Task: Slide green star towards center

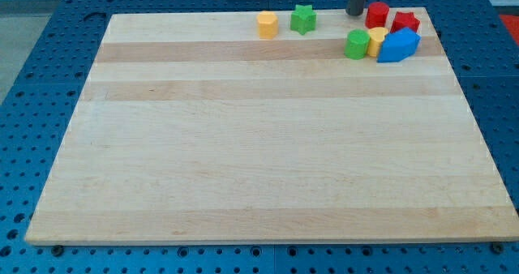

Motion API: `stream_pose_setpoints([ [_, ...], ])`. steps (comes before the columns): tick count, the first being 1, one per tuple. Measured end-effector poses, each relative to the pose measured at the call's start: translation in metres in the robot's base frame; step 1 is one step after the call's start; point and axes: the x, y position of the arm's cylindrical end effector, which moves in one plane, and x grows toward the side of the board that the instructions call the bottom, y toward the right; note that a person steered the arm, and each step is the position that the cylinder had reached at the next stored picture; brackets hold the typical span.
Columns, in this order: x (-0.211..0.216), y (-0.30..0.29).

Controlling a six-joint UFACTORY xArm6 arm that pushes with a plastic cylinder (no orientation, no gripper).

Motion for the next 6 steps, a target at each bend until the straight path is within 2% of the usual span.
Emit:
stream_pose_setpoints([
  [1,0.001,-0.038],
  [2,0.009,-0.118],
  [3,0.070,-0.160],
  [4,0.128,-0.169],
  [5,0.104,-0.164],
  [6,0.057,-0.129],
])
